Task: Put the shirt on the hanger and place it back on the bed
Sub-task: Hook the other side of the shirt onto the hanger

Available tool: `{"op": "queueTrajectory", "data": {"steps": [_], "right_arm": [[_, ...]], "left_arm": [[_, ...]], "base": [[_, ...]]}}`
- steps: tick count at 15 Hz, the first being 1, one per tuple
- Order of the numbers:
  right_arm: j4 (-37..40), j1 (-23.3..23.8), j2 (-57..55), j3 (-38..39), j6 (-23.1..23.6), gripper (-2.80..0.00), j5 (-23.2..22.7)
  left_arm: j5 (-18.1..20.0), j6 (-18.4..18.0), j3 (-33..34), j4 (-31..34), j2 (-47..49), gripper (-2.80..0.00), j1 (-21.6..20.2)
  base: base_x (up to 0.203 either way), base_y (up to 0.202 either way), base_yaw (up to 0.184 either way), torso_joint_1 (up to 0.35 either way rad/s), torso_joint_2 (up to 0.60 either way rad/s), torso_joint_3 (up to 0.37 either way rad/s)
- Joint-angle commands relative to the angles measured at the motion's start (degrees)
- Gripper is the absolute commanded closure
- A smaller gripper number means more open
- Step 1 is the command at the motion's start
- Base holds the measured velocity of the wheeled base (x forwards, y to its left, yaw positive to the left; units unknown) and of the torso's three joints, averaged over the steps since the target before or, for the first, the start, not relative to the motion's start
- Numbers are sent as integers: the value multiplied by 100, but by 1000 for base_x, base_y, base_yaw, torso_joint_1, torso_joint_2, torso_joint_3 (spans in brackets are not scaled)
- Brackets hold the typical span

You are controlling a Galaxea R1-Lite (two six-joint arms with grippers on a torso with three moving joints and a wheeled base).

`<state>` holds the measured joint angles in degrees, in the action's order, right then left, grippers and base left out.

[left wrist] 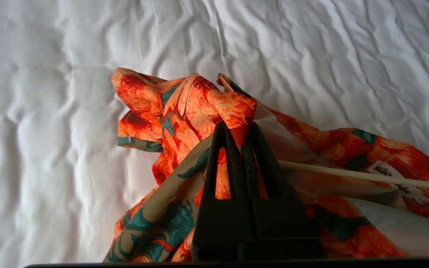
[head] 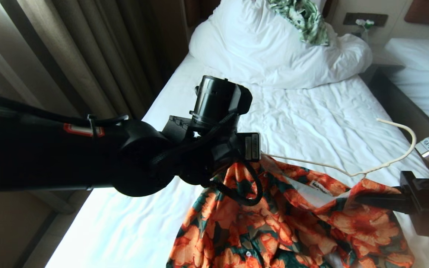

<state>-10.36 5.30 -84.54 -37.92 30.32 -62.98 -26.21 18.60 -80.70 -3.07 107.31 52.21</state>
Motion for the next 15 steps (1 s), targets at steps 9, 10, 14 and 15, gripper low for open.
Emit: {"op": "queueTrajectory", "data": {"steps": [9, 10, 14, 15], "right_arm": [[-488, -1034, -456, -794, -728, 0, -1], [-482, -1103, -458, -928, -1003, 0, 4], [-505, -1368, -260, -1368, -1747, 0, -2], [-507, -1386, -141, -1412, -1855, 0, 14]], "left_arm": [[427, -115, -287, 316, -543, 0, 920], [671, -119, -332, 316, -590, 0, 1007], [1253, -111, -844, 647, -625, 0, 1380], [1315, -111, -1016, 704, -597, 0, 1466]], "base": [[0, 0, 0, 0, 0, 0], [0, 0, 0, 0, 0, 0], [0, 0, 0, 0, 0, 0], [0, 0, 0, 0, 0, 0]]}}
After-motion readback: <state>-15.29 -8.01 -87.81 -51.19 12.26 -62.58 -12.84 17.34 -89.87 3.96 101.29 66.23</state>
